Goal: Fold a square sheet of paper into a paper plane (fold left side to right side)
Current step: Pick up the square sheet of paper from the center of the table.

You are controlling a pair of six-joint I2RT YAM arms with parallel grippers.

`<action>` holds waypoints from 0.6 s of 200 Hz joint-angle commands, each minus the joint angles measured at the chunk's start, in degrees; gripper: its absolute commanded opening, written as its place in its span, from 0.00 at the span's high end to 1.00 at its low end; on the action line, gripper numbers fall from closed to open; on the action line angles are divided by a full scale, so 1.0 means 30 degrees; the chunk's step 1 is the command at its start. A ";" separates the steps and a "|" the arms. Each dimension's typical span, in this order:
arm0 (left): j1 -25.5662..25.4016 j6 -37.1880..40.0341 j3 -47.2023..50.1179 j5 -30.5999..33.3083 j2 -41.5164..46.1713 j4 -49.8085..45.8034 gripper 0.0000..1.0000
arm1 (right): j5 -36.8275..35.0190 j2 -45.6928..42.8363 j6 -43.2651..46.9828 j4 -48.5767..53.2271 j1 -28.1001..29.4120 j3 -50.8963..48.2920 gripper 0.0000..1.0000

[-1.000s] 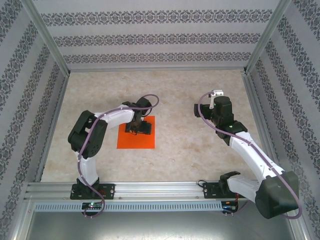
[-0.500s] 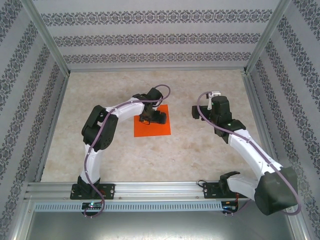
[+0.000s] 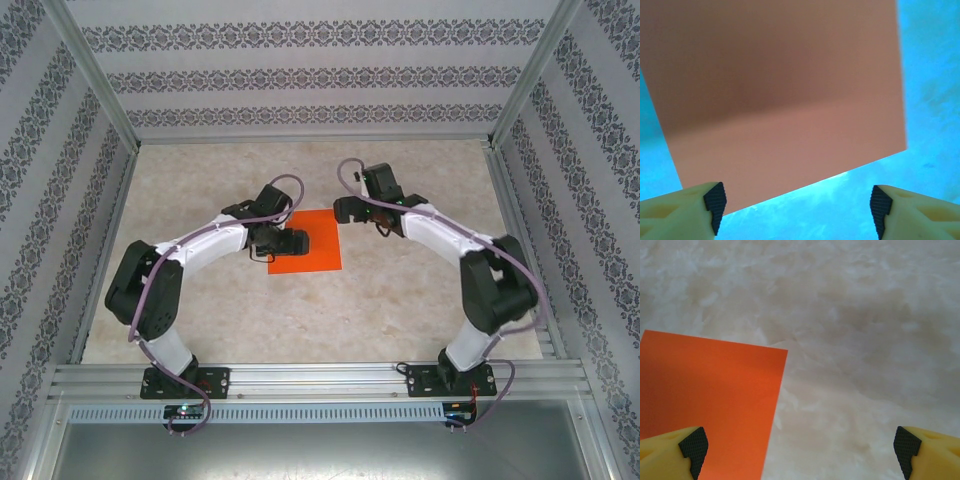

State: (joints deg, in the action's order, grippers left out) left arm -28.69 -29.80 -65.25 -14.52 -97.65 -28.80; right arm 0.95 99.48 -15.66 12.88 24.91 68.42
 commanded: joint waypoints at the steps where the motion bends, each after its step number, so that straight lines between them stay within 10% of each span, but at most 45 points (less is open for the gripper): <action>1: 0.0312 -0.1004 0.0414 -0.0763 -0.0404 0.1252 0.25 | 0.0676 0.2259 -0.1233 0.0775 0.0280 0.1821 0.02; 120: 0.0363 -0.1151 0.0787 0.0699 -0.2563 0.1710 0.43 | 0.1257 0.8742 -0.1431 0.3611 0.1827 0.7911 0.02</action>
State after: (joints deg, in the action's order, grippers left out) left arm -28.21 -32.34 -64.01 -13.41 -104.53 -25.87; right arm 3.97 123.66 -19.42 20.58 29.80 90.65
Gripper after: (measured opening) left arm 0.589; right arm 0.978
